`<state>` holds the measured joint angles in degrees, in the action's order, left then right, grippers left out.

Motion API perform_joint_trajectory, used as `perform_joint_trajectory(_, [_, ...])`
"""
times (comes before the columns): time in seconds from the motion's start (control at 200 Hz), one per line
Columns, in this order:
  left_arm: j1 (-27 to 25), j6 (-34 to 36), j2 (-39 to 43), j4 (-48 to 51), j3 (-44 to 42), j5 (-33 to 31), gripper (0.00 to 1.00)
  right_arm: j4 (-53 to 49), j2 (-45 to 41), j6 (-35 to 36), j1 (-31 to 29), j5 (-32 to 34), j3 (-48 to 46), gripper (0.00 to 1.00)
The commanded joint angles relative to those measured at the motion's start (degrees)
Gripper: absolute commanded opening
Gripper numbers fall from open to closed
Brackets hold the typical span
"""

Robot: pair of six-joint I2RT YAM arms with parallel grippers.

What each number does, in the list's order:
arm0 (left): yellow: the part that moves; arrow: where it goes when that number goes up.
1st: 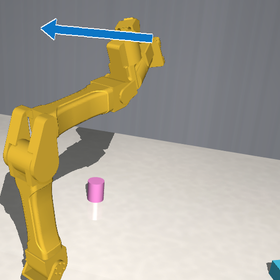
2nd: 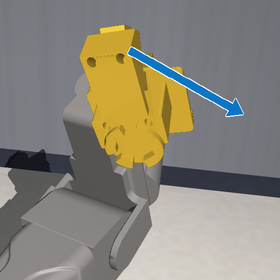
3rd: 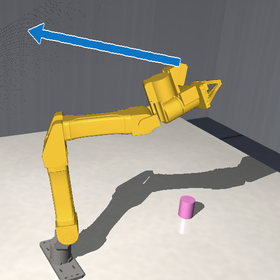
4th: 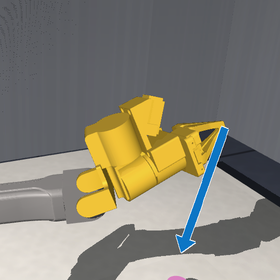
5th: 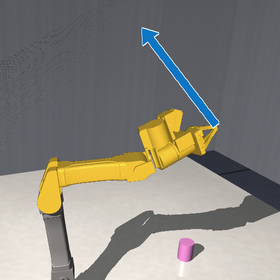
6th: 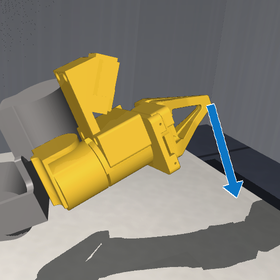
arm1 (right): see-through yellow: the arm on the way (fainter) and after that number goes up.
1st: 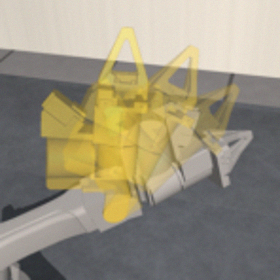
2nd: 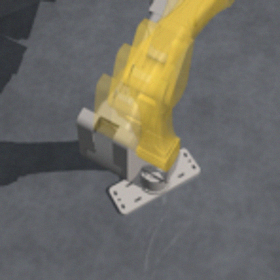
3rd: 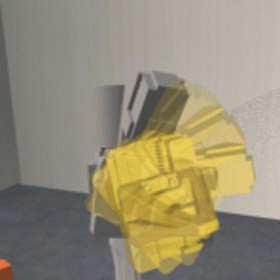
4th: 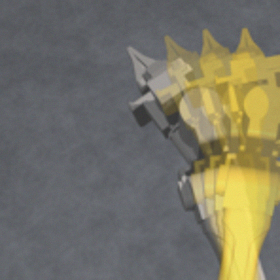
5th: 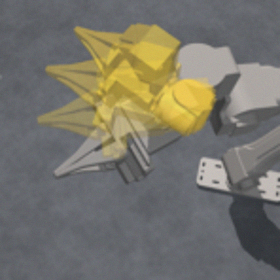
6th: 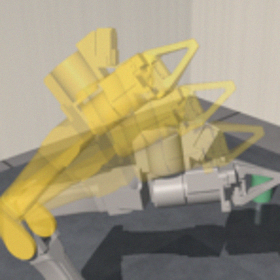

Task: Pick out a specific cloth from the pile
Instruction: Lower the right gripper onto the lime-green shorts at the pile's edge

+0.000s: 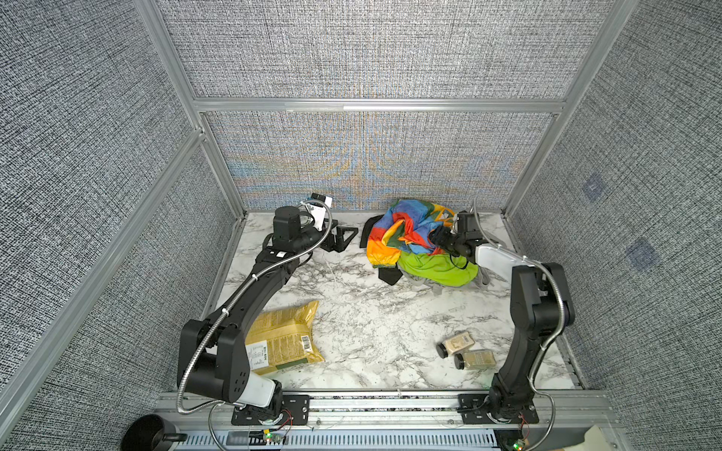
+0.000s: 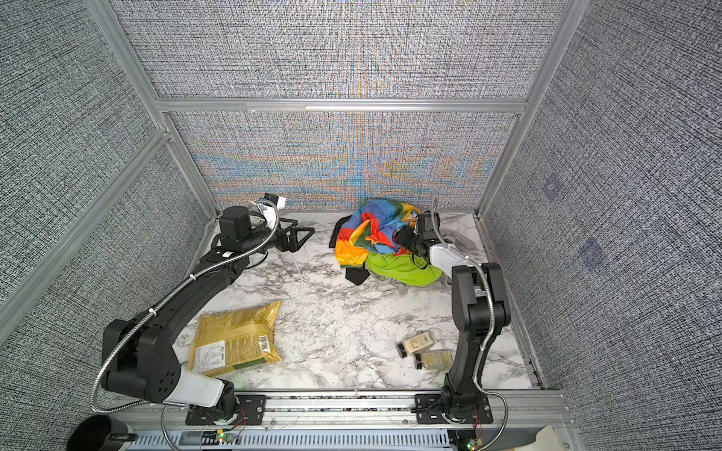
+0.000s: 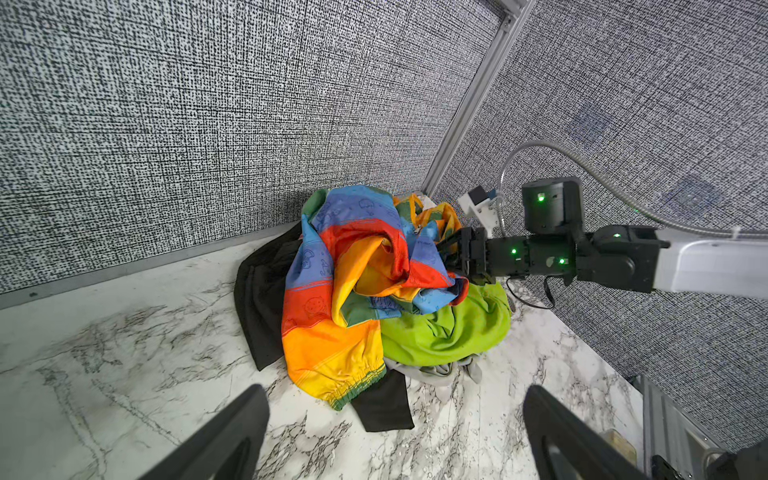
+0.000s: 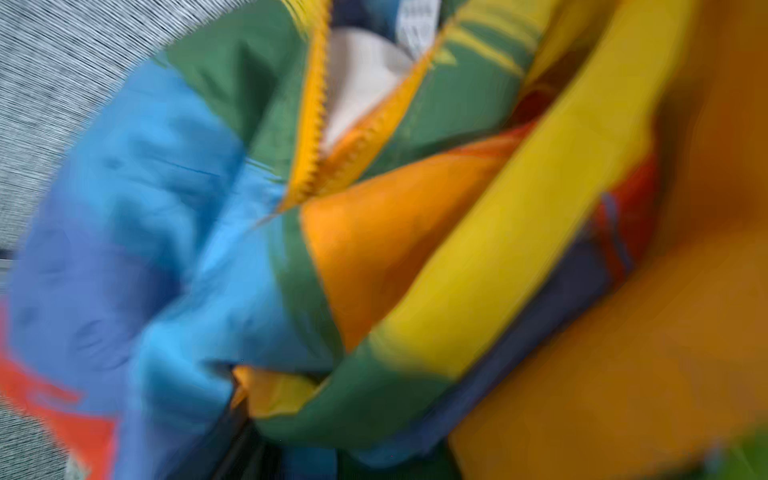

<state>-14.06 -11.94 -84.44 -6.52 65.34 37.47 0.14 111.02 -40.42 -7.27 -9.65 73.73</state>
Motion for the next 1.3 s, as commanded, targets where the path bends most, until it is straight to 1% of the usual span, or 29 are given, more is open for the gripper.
perform_joint_trajectory(0.0, [0.00,0.60,0.44,-0.86,0.31,-0.21,0.99,0.05,0.74,0.30,-0.03,1.26,-1.44,0.71])
perform_joint_trajectory(0.135, [0.00,0.44,0.41,-0.93,0.31,-0.03,0.99,-0.66,-3.28,2.00,0.01,1.26,-2.40,0.73])
perform_joint_trajectory(0.285, [0.00,0.39,0.64,-1.08,0.23,0.14,0.99,-1.48,-10.94,3.68,0.23,1.83,-5.26,0.77])
perform_joint_trajectory(0.445, [-0.09,0.26,0.70,-1.21,0.14,0.15,0.99,-3.31,-18.15,5.58,1.27,0.88,-7.69,0.84])
perform_joint_trajectory(0.515, [-0.09,0.34,0.89,-1.19,0.01,-0.11,0.99,-4.45,-21.81,6.18,2.02,0.58,-9.21,0.85])
perform_joint_trajectory(0.696, [-0.09,0.27,1.13,-1.45,-0.13,0.12,0.99,-6.40,-32.93,6.27,4.89,-0.38,-16.27,0.85])
perform_joint_trajectory(0.851, [-0.31,-0.39,1.52,-2.34,-0.57,0.84,0.99,-7.61,-40.78,5.94,10.11,-3.99,-22.13,0.84])
perform_joint_trajectory(0.906, [-0.44,-0.49,1.54,-2.48,-0.57,0.93,0.99,-7.74,-42.76,6.16,11.46,-4.44,-26.09,0.84])
perform_joint_trajectory(0.991, [-0.62,-0.51,1.33,-2.52,-0.64,0.95,0.99,-7.56,-44.41,6.38,13.25,-6.40,-29.59,0.81])
perform_joint_trajectory(1.096, [-0.94,-0.45,1.22,-2.40,-0.57,0.85,0.99,-5.31,-43.77,5.58,14.76,-10.17,-33.54,0.78])
perform_joint_trajectory(1.206, [-1.14,-0.45,0.77,-2.36,-0.48,1.02,0.99,-2.81,-39.53,3.82,15.36,-13.95,-35.02,0.72])
perform_joint_trajectory(1.296, [-1.30,-0.37,0.53,-2.18,-0.31,1.02,0.99,0.12,-36.18,1.83,15.35,-16.02,-35.32,0.70])
